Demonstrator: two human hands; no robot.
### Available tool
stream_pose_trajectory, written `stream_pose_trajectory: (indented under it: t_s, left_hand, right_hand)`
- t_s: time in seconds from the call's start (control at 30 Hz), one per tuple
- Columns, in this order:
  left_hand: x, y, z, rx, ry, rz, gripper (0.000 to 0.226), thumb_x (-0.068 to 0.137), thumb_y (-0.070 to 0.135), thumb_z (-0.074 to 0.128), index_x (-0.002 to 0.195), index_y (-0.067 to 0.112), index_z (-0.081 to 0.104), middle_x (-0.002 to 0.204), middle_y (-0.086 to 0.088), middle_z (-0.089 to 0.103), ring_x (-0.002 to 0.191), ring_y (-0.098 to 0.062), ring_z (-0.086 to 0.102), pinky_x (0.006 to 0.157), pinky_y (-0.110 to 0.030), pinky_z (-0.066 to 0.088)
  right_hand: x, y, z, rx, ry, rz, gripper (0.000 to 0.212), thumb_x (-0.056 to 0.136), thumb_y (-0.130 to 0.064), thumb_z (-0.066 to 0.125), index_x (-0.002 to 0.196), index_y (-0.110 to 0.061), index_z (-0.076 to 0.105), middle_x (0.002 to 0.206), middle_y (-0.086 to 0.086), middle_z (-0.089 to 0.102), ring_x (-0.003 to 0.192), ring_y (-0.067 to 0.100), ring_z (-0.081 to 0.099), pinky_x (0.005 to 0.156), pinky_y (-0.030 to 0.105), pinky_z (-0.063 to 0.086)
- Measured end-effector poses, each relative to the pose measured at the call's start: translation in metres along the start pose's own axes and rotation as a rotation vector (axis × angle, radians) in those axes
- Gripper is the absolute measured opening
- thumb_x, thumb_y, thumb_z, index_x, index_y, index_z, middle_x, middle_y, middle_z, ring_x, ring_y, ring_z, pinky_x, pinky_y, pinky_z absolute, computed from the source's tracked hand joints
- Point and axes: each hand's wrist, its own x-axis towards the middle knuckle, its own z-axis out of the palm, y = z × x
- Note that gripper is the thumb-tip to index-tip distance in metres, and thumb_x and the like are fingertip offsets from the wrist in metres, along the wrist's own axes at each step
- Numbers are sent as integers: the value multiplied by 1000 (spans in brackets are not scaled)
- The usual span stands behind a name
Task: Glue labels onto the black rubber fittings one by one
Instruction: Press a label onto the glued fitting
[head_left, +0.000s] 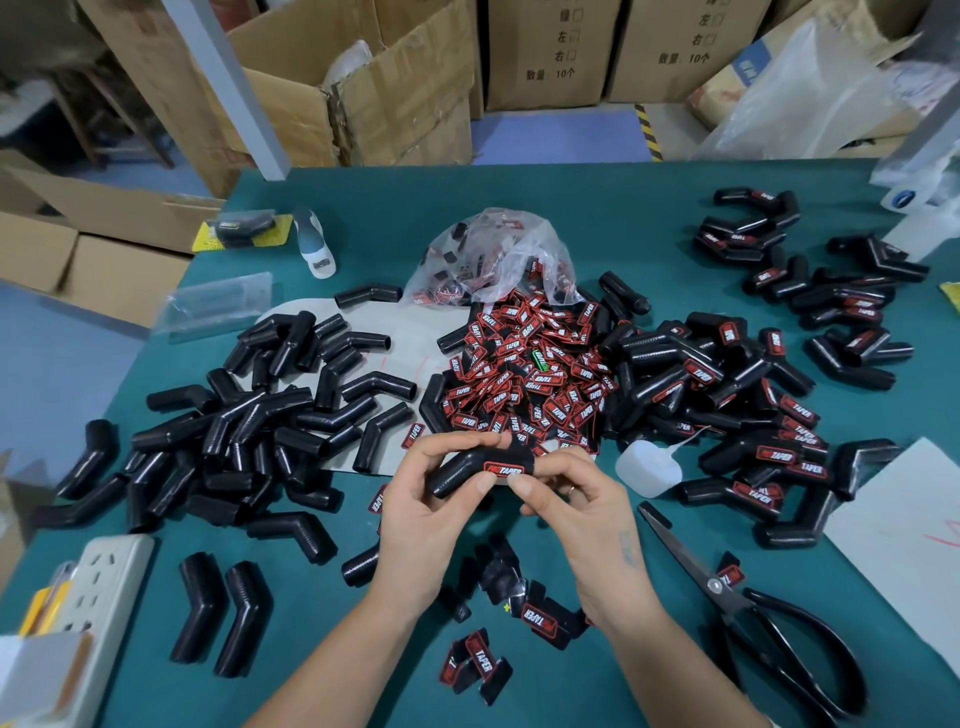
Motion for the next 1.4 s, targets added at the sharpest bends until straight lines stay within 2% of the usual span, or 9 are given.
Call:
stream_pose_trajectory:
  t_s: [0.3, 0.4, 0.57, 0.77, 0.9, 1.03, 1.23, 1.4]
  left_hand:
    - [1, -3, -2, -67, 5, -53, 24, 94, 12, 76, 117, 14, 70, 124, -15, 74, 122, -36, 68, 103, -39, 56]
    - [1, -2, -2, -79, -3, -51, 24, 94, 11, 75, 117, 14, 69, 124, -15, 74, 122, -35, 68, 102, -37, 55]
    - [-1, -1, 0, -40, 2, -33, 23, 92, 11, 76, 114, 17, 70, 122, -14, 74, 120, -34, 69, 103, -36, 55]
    - [-1, -1, 1, -73, -15, -33, 23, 91, 8, 76, 112, 10, 67, 120, -16, 74, 121, -34, 69, 102, -34, 55]
    - [0, -3, 1, -119, -12, -52, 23, 90, 3, 75, 111, 6, 66, 119, -18, 74, 121, -35, 69, 101, -33, 55]
    - [0, -4, 1, -157, -27, -63, 22, 90, 4, 75, 110, 7, 66, 119, -19, 73, 123, -38, 68, 101, -35, 55]
    - [1, -3, 2, -167, -33, -65, 22, 91, 3, 75, 110, 7, 66, 119, -18, 73, 123, -39, 68, 101, -36, 56]
    - [0, -5, 1, -152, -24, -70, 21, 92, -2, 73, 110, 6, 66, 119, -19, 73, 122, -39, 68, 102, -36, 55]
  right_hand:
    - [1, 0, -1, 24, 3, 15, 19, 75, -17, 83, 85, -2, 77, 90, 1, 62, 72, 10, 61, 71, 21, 53]
    - [1, 0, -1, 11, -2, 28, 19, 77, -18, 82, 87, -3, 78, 93, 5, 62, 74, 12, 61, 72, 22, 53]
    - [-1, -2, 1, 1, -46, 72, 14, 77, -24, 83, 89, -17, 83, 87, -2, 58, 74, 10, 56, 69, 18, 50]
    - [-1, -2, 2, 70, -25, 102, 13, 76, -26, 85, 85, -17, 83, 84, -5, 59, 72, 10, 54, 68, 16, 47]
    - [-1, -1, 3, 88, -33, 84, 9, 78, -19, 89, 83, -15, 82, 81, -4, 58, 71, 9, 54, 69, 15, 47]
    - [-1, -1, 3, 111, -31, 79, 8, 76, -20, 82, 82, -14, 82, 80, -5, 60, 70, 7, 56, 69, 14, 47]
    - [0, -1, 1, 113, -40, 79, 10, 76, -21, 83, 83, -13, 82, 81, -4, 59, 70, 8, 55, 69, 14, 48]
    - [0, 1, 1, 105, -46, 50, 5, 76, -18, 82, 76, -14, 80, 79, -6, 60, 69, 4, 56, 67, 12, 46]
